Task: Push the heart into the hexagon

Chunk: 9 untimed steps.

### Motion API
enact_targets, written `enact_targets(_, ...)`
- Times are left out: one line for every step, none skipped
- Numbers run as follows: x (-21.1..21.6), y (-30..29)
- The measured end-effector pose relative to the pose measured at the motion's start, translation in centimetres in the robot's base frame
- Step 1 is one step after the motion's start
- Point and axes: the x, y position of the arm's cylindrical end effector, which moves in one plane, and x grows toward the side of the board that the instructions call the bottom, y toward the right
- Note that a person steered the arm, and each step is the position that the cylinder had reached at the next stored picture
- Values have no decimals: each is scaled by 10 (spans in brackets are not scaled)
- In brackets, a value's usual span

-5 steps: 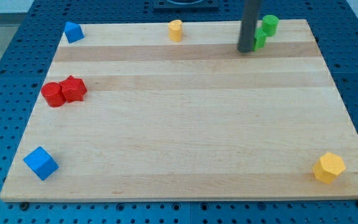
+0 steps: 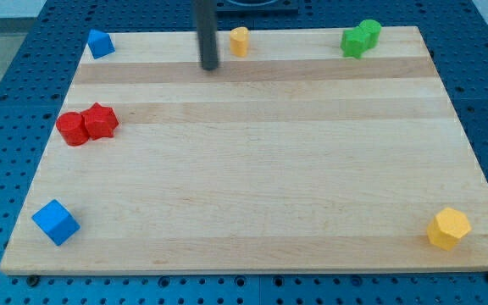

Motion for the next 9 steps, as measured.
enact_targets(-43,-11)
enact_targets(-76,32)
enact_targets(-59,86)
enact_targets(-23,116)
enact_targets(8,148)
enact_targets(43,157)
enact_targets(74,141)
enact_targets(106,143)
enact_targets(130,166)
